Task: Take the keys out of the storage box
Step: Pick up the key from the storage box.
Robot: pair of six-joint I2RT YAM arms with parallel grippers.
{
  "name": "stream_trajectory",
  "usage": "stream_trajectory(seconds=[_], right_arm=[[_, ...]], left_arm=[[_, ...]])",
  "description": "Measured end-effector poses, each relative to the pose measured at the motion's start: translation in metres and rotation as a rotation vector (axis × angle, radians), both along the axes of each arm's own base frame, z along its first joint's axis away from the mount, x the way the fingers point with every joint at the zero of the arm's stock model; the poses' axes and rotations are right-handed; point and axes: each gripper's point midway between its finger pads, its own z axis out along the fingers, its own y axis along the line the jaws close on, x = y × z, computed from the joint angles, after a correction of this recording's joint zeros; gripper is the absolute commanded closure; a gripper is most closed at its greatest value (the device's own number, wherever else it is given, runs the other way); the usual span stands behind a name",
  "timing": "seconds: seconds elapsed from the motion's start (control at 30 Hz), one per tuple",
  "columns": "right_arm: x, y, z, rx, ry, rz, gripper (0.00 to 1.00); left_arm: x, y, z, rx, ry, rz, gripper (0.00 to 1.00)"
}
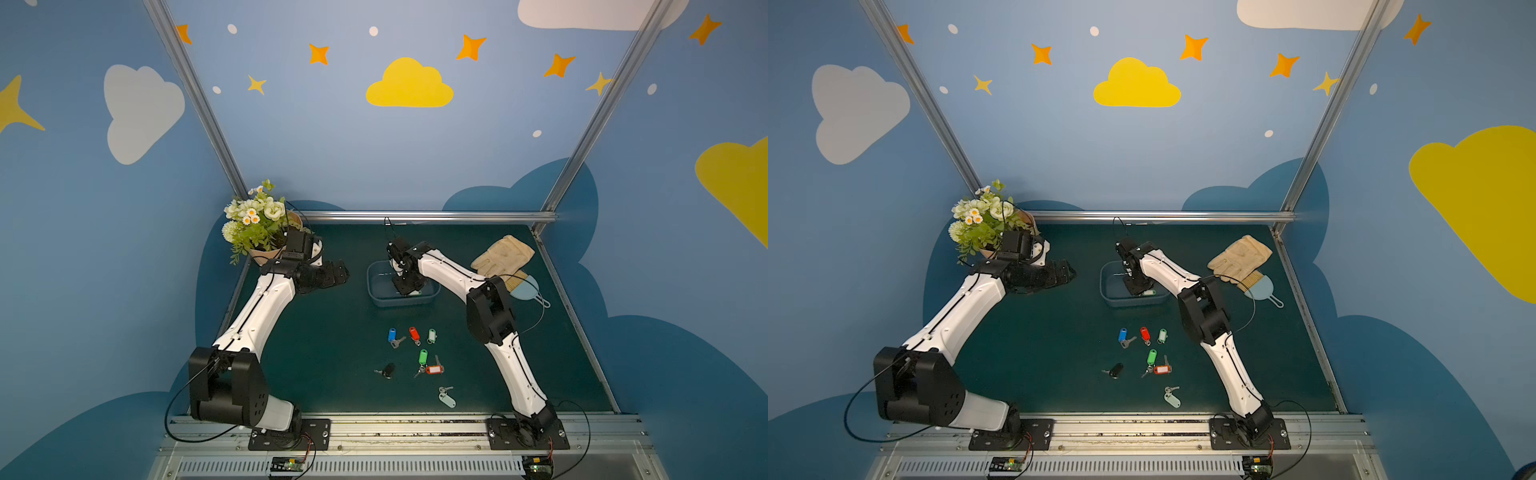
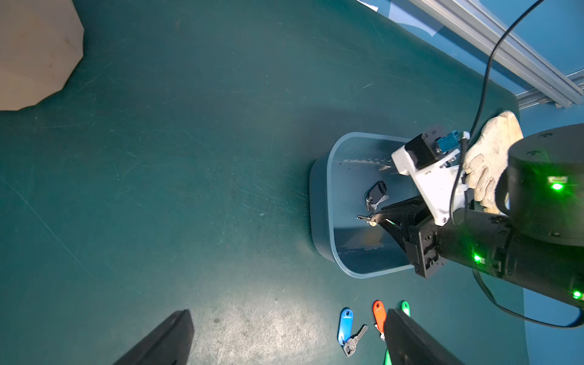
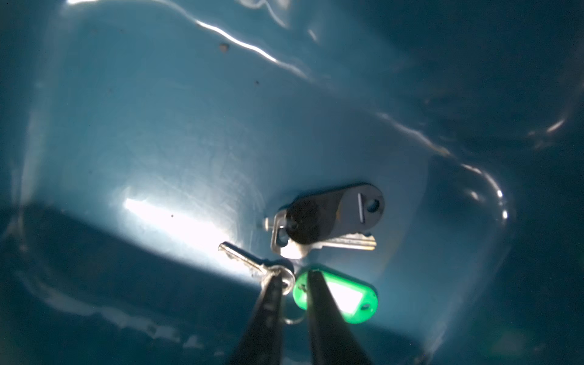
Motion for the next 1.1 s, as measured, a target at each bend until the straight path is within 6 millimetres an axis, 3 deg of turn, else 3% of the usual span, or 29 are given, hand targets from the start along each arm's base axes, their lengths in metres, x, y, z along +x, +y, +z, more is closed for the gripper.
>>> stream_trajectory(seconds=[0.13,0.3,0.4,0.7,1.0,1.1], right_arm=[[0.005,0.007,0.018,0.034,-0.019,-0.010,0.55],[0.016,0.027,0.051,0.131,-0.064,-0.014,0.48],[0.019,0.035,0.056,0.150,-0.080,-0.014,0.43],[0.010,0.035,0.007,0.015,-0.066,-0.007,0.43],[0.011,0.025,0.001,-0.082,-0.115,-0.019,0.47],[0.012,0.023,-0.007,-0.099,-0.111,-0.019,0.54]], left_arm=[[0.000,0.000,0.000,0.000,0.000,0.000,0.00],[0.000,0.000,0.000,0.000,0.000,-0.001,0.00],[0.000,0.000,0.000,0.000,-0.001,0.000,0.00],[0.000,0.000,0.000,0.000,-0.001,0.000,0.00],[-0.002,0.000,-0.005,0.001,0.010,0.000,0.00],[-0.002,0.000,-0.005,0.001,0.010,0.001,0.00]])
